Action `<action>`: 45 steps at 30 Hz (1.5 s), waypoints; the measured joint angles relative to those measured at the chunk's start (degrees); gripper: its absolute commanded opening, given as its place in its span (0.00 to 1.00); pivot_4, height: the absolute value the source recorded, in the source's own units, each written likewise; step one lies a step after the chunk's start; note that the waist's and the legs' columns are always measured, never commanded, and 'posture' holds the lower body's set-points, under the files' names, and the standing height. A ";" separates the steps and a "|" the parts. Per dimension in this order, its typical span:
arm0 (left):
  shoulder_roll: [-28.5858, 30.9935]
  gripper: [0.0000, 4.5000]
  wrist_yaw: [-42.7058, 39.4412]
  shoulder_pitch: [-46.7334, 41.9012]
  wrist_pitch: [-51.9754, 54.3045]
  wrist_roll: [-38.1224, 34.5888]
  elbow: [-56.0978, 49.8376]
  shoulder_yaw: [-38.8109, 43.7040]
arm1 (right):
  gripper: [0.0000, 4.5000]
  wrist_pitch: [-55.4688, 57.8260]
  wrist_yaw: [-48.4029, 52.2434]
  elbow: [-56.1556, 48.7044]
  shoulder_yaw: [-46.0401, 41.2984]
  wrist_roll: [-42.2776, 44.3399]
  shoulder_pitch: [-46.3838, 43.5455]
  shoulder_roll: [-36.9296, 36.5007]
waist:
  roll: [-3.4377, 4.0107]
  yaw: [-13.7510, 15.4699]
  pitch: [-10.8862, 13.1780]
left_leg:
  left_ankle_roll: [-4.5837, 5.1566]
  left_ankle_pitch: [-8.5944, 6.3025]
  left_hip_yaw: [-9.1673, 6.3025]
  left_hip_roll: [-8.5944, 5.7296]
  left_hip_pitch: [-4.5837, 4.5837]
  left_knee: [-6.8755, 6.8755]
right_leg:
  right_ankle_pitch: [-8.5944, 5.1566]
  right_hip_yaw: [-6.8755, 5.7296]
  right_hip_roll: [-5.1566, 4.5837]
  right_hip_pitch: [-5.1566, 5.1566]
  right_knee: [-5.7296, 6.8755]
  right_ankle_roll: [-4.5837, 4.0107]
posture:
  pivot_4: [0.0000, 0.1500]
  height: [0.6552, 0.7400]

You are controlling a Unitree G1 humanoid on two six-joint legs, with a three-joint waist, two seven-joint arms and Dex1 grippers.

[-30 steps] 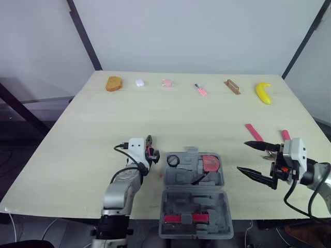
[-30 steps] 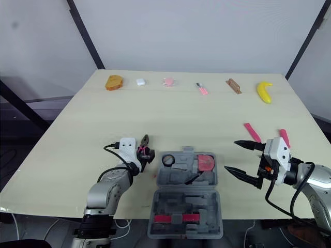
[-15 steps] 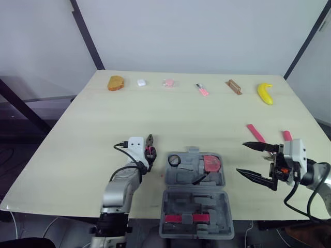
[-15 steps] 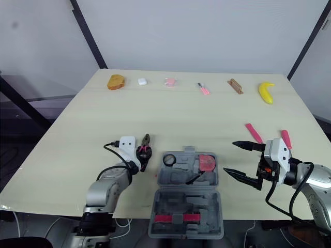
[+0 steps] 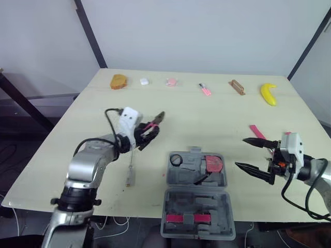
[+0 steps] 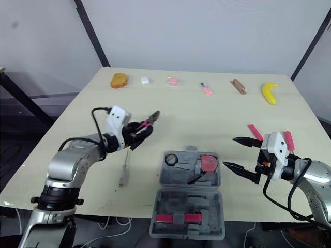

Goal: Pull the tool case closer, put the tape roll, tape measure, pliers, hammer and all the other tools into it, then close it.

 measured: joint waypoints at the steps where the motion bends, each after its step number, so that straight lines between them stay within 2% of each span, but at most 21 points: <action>1: 0.37 0.57 -2.27 -1.33 -0.95 0.12 0.78 -1.63 | 1.00 0.43 -0.05 -0.01 0.18 -0.16 -0.12 -0.40 | 0.00 -0.01 0.00 | 0.00 0.00 0.02 0.00 0.00 0.00 | 0.00 -0.01 0.01 0.00 0.00 0.00 | 1.00 1.00; 5: 0.04 0.57 -11.35 -6.57 -5.22 1.23 4.51 -9.78 | 1.00 0.71 0.21 -0.21 1.77 -1.81 -1.29 -1.59 | 0.01 -0.02 0.01 | 0.01 0.00 0.05 0.00 -0.03 0.01 | -0.01 -0.03 0.04 0.00 -0.01 0.00 | 1.00 1.00; 10: -4.23 0.57 -19.47 -13.40 -11.05 3.70 11.21 -17.24 | 1.00 3.66 -1.17 -0.54 5.84 -4.79 -4.90 -3.25 | 0.02 -0.03 0.02 | 0.02 0.00 0.03 -0.01 -0.10 0.09 | -0.01 -0.03 0.07 -0.03 0.00 0.01 | 1.00 1.00; 14: -8.31 0.57 -23.54 -17.37 -15.24 5.13 15.58 -20.15 | 1.00 5.13 -2.38 -1.38 9.04 -8.11 -8.26 -4.50 | 0.03 -0.08 0.03 | 0.02 0.00 0.00 -0.01 -0.14 0.11 | -0.03 -0.02 0.09 -0.04 -0.01 0.03 | 1.00 1.00; 17: -8.99 0.57 -25.93 -18.32 -17.33 6.37 17.94 -21.17 | 1.00 6.17 -2.31 -1.44 10.98 -10.31 -9.29 -6.10 | 0.04 -0.24 0.03 | 0.03 0.00 0.05 -0.01 -0.23 0.11 | -0.06 0.07 0.10 -0.19 0.02 0.06 | 1.00 1.00; 23: -13.34 0.57 -32.54 -21.45 -25.22 11.83 26.62 -26.44 | 1.00 12.17 -3.50 -1.93 16.37 -15.15 -18.78 -7.59 | 0.13 0.04 0.10 | 0.04 0.00 0.07 -0.01 -0.36 0.18 | -0.06 0.10 0.11 -0.28 0.02 0.07 | 1.00 1.00; 26: -13.46 0.57 -33.10 -21.58 -26.15 12.58 27.64 -26.57 | 1.00 12.90 -3.32 -2.06 17.25 -15.54 -18.90 -7.81 | 0.13 0.00 0.10 | 0.04 0.00 0.08 -0.01 -0.45 0.18 | -0.06 0.11 0.10 -0.37 0.03 0.07 | 1.00 1.00; 28: -14.70 0.57 -33.53 -22.84 -27.25 13.56 30.03 -26.56 | 1.00 15.37 -2.42 -2.09 20.33 -16.57 -20.06 -8.57 | 0.21 -0.04 0.11 | 0.03 0.00 -0.09 0.00 -1.10 0.62 | -0.04 -0.03 0.11 -0.88 0.23 0.08 | 1.00 1.00; 29: -15.51 0.57 -33.44 -23.19 -27.53 13.75 30.74 -26.42 | 1.00 16.60 -2.07 -2.13 21.57 -16.76 -20.94 -8.57 | 0.23 -0.03 0.12 | 0.03 0.00 -0.12 -0.01 -1.15 0.68 | -0.04 -0.06 0.10 -0.90 0.23 0.09 | 1.00 1.00; 34: -17.91 0.57 -33.32 -23.99 -28.91 14.00 32.22 -26.06 | 1.00 20.03 -1.47 -1.24 26.29 -19.25 -26.15 -8.20 | 0.23 -0.05 0.12 | 0.04 0.00 -0.16 -0.02 -1.16 0.72 | -0.03 -0.10 0.09 -0.87 0.23 0.10 | 1.00 1.00; 40: -17.53 0.57 -33.10 -23.93 -28.93 15.11 32.24 -25.92 | 1.00 20.73 -0.76 1.10 29.24 -21.62 -27.57 -7.40 | 0.23 -0.06 0.12 | 0.04 0.00 -0.19 -0.02 -1.16 0.71 | -0.03 -0.12 0.09 -0.87 0.23 0.09 | 1.00 1.00; 41: -17.52 0.57 -33.05 -23.88 -28.93 15.26 32.22 -25.92 | 0.88 20.73 -0.66 1.15 29.43 -21.70 -27.72 -7.16 | 0.23 -0.05 0.13 | 0.04 0.00 -0.19 -0.02 -1.16 0.71 | -0.03 -0.12 0.09 -0.86 0.23 0.09 | 1.00 1.00; 43: -17.53 0.57 -32.93 -23.56 -28.81 15.43 32.20 -25.83 | 0.74 20.49 -0.46 1.15 29.48 -21.93 -27.79 -6.95 | 0.23 -0.01 0.12 | 0.04 0.00 -0.20 -0.02 -1.16 0.71 | -0.03 -0.14 0.09 -0.85 0.23 0.10 | 1.00 1.00; 45: -17.47 0.57 -32.83 -22.94 -28.89 15.89 32.20 -25.84 | 0.51 20.14 -0.33 1.30 29.47 -22.47 -27.80 -6.63 | 0.23 -0.03 0.12 | 0.04 0.00 -0.20 -0.02 -1.16 0.71 | -0.03 -0.14 0.09 -0.85 0.23 0.10 | 1.00 1.00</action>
